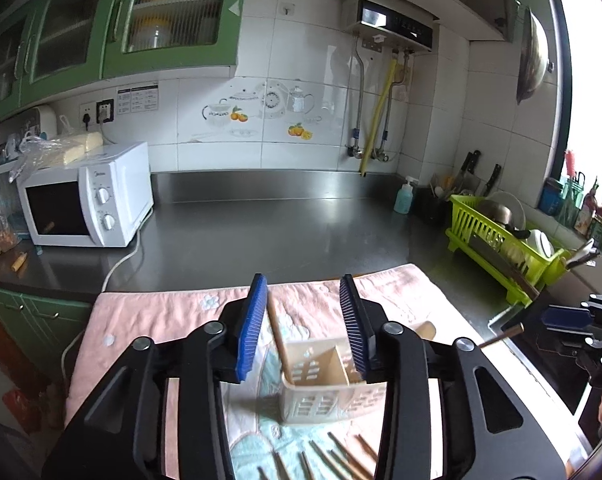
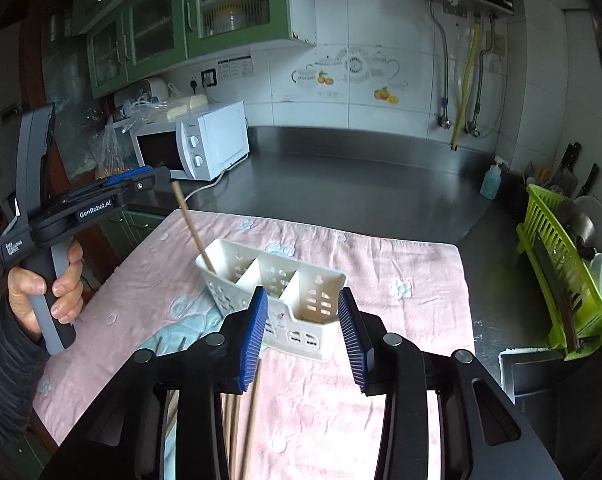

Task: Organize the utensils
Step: 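Open the left tool to drop its chopstick into the holder while the right tool releases its chopstick, then lower the left tool and grasp another chopstick while the right tool grasps one too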

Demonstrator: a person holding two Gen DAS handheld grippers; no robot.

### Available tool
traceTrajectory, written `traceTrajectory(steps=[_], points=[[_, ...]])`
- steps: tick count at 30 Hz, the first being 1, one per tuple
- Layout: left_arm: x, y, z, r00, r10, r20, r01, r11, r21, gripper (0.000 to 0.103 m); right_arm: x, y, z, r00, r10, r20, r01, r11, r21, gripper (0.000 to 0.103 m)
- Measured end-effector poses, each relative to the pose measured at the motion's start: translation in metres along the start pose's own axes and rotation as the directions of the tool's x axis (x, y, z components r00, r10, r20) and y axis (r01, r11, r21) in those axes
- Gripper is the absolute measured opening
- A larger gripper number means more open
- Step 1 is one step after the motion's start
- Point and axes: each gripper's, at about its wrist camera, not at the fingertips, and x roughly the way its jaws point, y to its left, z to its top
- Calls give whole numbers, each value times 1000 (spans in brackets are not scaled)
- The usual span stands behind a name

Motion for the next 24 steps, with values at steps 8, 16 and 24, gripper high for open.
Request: traceTrajectory(steps=[8, 16, 24], points=[[-60, 8, -60, 996, 75, -53, -75, 997, 9, 45, -15, 35, -86, 1000, -5, 9, 5, 1000, -18, 37], [-89, 13, -156, 972, 149, -183, -156, 988, -21, 45, -10, 52, -161, 999, -28, -22, 29, 998, 50, 37], [-93, 17, -236, 931, 166, -324, -225, 962, -156, 39, 2, 67, -203, 998, -44, -54, 47, 997, 63, 37]])
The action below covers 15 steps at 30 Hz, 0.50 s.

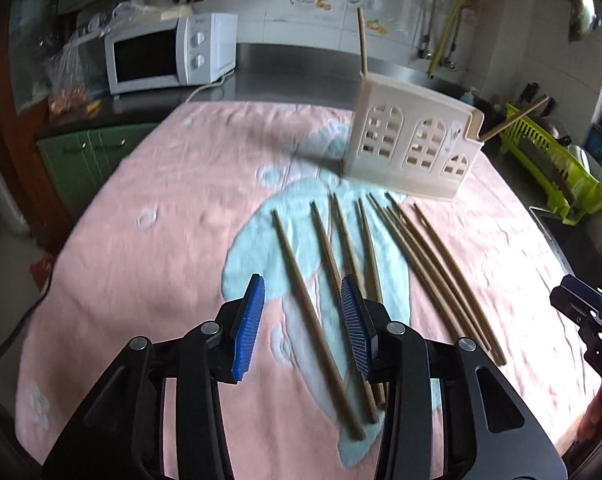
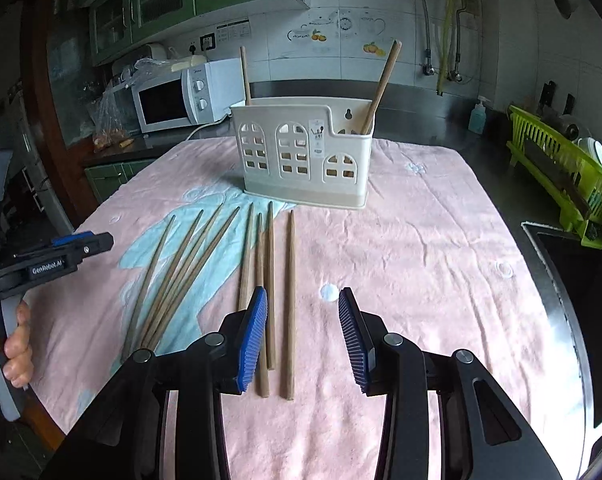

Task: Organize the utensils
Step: 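Lower the left tool and grasp another chopstick while the right tool grasps one too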

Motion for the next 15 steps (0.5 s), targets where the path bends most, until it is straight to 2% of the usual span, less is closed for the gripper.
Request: traceTrajectory(steps=[5, 7, 9, 15], points=[[19, -3, -36, 997, -5, -82, 2, 999, -40, 25, 14, -3, -19, 999, 10, -40, -9, 999, 34, 37], [25, -4, -46, 995, 2, -100, -6, 999, -41, 25, 17, -5, -24, 999, 7, -52, -4, 999, 45, 37], [31, -7, -50, 993, 6, -118, -10, 999, -37, 20, 20, -7, -29, 998, 7, -62, -3, 998, 56, 37], [33, -14, -52, 992, -29, -126, 23, 999, -44, 20, 27, -9, -34, 996, 16, -84, -10, 998, 66, 37]])
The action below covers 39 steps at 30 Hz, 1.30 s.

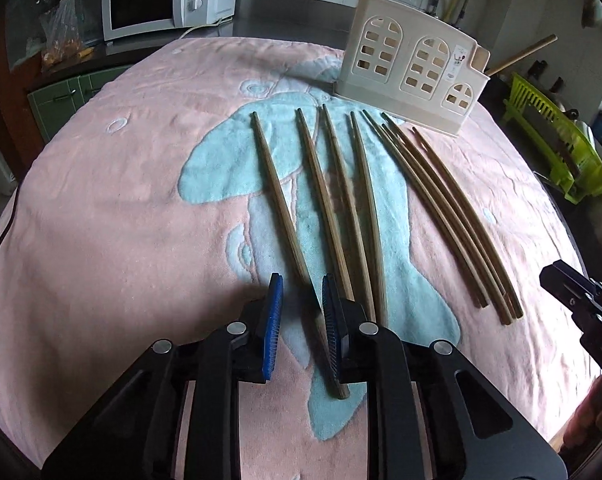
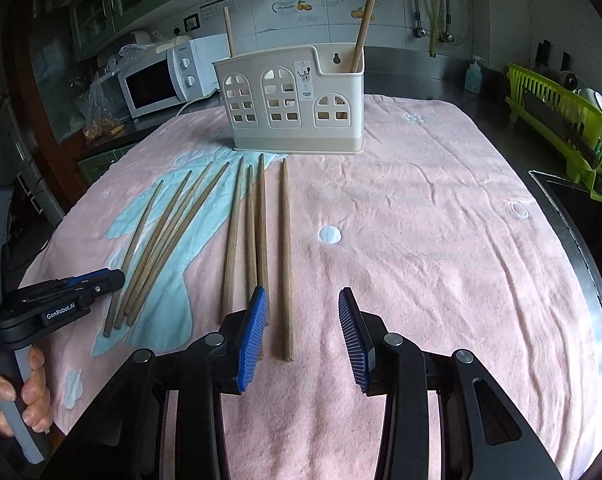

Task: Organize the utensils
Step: 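Lower the left tool and grasp another chopstick while the right tool grasps one too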

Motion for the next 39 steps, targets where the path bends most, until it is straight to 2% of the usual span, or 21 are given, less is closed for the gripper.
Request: traceTrajectory(steps=[4, 7, 13, 19, 26, 31, 33, 39], points=[[3, -3, -2, 1000, 19, 7, -19, 1000, 7, 17, 2, 0, 1, 1000, 3, -3, -3, 1000, 2, 37], [3, -2, -2, 999, 31, 12, -31, 1000, 4, 12, 4, 0, 0, 1000, 3, -8, -3, 1000, 5, 37], [4, 2, 2, 995, 97, 16, -97, 995, 39, 8, 18, 0, -5, 999, 10, -51, -9, 1000, 5, 28], [2, 9, 2, 995, 96, 12, -96, 994, 57, 9, 35, 3, -5, 996, 25, -88, -24, 1000, 10, 16], [3, 7, 0, 995, 103, 15, -104, 992, 67, 10, 45, 8, 0, 995, 10, -96, -11, 1000, -2, 15], [3, 6, 0, 994, 106, 19, -107, 991, 80, 10, 44, 18, -4, 995, -43, -91, 37, 997, -67, 13], [3, 8, 1, 995, 95, 17, -96, 992, 80, 9, 44, 21, -5, 994, -63, -88, 55, 995, -86, 7], [2, 14, 5, 999, 54, 4, -54, 995, 79, 8, 36, 20, -4, 996, -52, -78, 46, 996, -79, 6]])
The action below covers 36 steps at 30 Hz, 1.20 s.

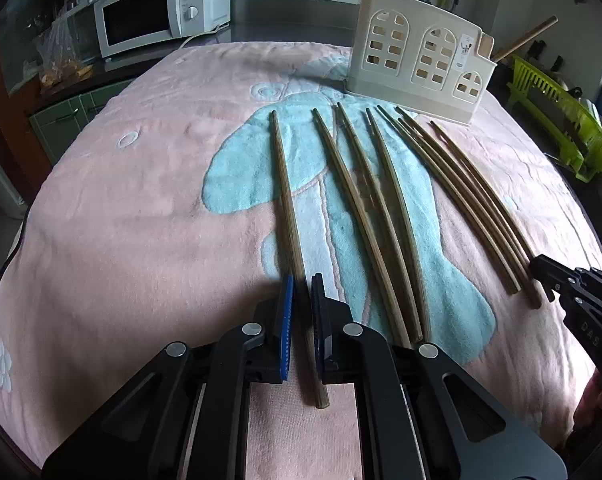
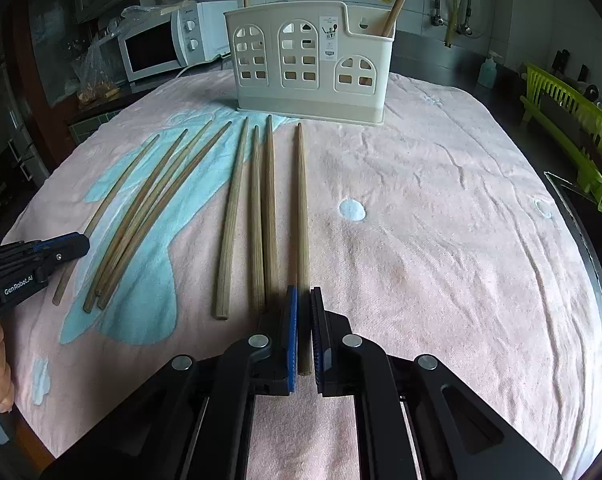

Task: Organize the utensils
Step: 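Lower the left tool and grasp another chopstick while the right tool grasps one too, then carry the chopstick in the left tool over the holder while the right tool carries its chopstick there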

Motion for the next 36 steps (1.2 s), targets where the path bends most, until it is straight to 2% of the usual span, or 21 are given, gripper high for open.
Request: traceTrajectory(steps=[7, 14, 18, 26, 36], points=[[-17, 13, 6, 997, -42, 61, 43, 999, -18, 6, -35, 3, 13, 996, 16, 92, -15, 1000, -9, 6], [-32, 26, 14, 988, -70, 137, 76, 996, -41, 6, -67, 3, 35, 981, 54, 188, -54, 999, -1, 6], [-43, 33, 20, 977, -84, 196, 96, 994, -50, 6, -79, 1, 47, 971, 72, 230, -76, 997, 7, 6], [-60, 38, 44, 943, -94, 319, 108, 994, -26, 5, -87, -1, 73, 956, 101, 275, -108, 994, 10, 6], [-75, 33, 87, 926, -155, 344, 153, 988, 32, 5, -99, -9, 117, 938, 139, 317, -145, 989, -5, 6]])
